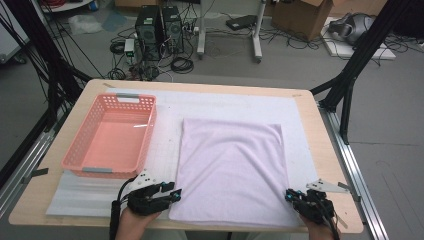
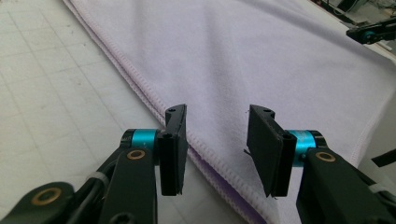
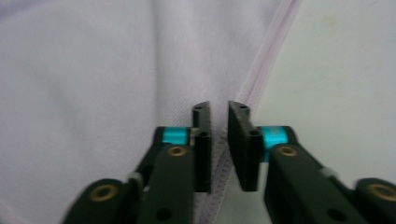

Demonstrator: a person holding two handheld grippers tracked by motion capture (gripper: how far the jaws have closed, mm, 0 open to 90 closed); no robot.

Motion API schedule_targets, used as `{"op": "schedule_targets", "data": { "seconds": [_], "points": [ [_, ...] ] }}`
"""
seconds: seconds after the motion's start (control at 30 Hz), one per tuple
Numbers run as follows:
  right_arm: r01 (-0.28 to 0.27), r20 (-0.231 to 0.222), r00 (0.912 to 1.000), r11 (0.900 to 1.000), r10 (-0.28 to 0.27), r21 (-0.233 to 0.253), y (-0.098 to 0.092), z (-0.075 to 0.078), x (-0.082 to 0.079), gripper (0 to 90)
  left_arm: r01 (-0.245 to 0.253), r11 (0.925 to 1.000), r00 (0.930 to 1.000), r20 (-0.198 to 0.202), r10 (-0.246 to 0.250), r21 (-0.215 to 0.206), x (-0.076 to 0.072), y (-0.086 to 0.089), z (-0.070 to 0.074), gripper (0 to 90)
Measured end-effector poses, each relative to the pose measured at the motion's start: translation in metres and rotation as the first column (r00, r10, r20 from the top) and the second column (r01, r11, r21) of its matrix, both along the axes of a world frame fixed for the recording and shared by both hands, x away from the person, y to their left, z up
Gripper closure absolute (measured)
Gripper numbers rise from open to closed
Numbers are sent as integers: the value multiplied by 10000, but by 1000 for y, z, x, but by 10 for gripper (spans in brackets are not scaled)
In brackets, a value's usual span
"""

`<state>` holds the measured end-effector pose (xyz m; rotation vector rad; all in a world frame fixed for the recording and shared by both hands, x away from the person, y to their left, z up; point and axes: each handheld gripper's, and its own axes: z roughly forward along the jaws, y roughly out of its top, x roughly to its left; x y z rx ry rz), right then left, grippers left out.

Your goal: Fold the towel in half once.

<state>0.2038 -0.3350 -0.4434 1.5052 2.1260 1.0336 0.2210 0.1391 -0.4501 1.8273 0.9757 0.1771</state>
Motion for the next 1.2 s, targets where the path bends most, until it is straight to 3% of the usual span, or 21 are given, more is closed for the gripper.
{"op": "schedule_targets", "data": {
  "seconds": [0.1,0.17,0.2,0.23,0.27,0.3,0.4,0.47,0.53,0.57,0.63,0.67,0.7,0.77,0.8,0.87,0.93,0.97,1.03,1.1,1.2],
  "points": [
    [303,197,9994,9967,-289,-747,-2,5,-3,880,-95,9999,10000,0,95,-45,-1,3,0,578],
    [535,34,9986,9956,-534,-768,-7,6,-7,900,-150,9999,9999,57,151,-84,-1,4,0,578],
    [609,-51,9981,9927,-617,-1042,-9,4,-9,900,-147,9999,9999,46,148,-55,-1,4,1,578],
    [601,-55,9981,9935,-609,-971,-12,3,-10,897,-148,9999,9999,41,149,-75,0,5,1,578],
    [619,-26,9981,9969,-621,-486,-16,4,-12,889,-175,9998,9998,52,175,-110,0,4,0,578],
    [745,165,9971,9967,-740,-323,-17,7,-12,863,-164,9999,9998,74,164,-48,1,4,1,578],
    [672,560,9962,9976,-662,-158,-16,13,-8,765,-119,9999,9999,83,119,-29,3,2,0,583],
    [384,472,9981,9992,-389,118,-12,9,-3,689,-81,10000,9999,69,81,42,5,0,0,595],
    [95,300,9995,9997,-89,-208,-3,3,0,666,16,10000,10000,-78,-15,93,7,-2,-2,598],
    [-43,230,9997,9988,54,-487,1,1,1,684,85,9996,9999,-138,-81,268,8,-5,-3,622],
    [-114,273,9995,9967,136,-809,4,1,1,842,271,9972,9994,-228,-256,702,8,-11,-7,674],
    [-219,127,9997,9978,227,-627,3,2,2,850,325,9947,9994,-135,-313,974,6,-13,-6,767],
    [-203,193,9996,9967,218,-784,2,2,1,858,274,9934,9996,-101,-265,1115,5,-14,-5,862],
    [21,338,9994,9951,12,-990,1,3,-1,860,-46,9902,10000,73,36,1394,4,-14,-3,877],
    [83,320,9995,9951,-52,-983,0,3,0,859,-341,9899,9994,156,322,1374,4,-10,-2,877],
    [207,523,9985,9943,-153,-1044,-2,4,-2,819,-464,9943,9989,-64,473,960,6,-2,-1,875],
    [168,741,9972,9954,-98,-943,-1,6,-4,680,-359,9953,9994,-3,360,899,4,0,-3,871],
    [135,857,9963,9977,-77,-665,-2,8,-6,646,-356,9955,9994,-12,359,874,4,0,-3,864],
    [-56,945,9955,9994,89,-354,-2,10,-11,641,-415,9955,9991,56,412,847,3,-1,-3,808],
    [-370,1041,9937,9985,410,-395,1,13,-18,648,-437,9968,9990,-28,440,664,1,1,-1,704],
    [-1163,962,9882,9926,1191,-342,10,14,-30,656,-53,9993,10000,-8,53,359,-4,3,1,665]
  ]
}}
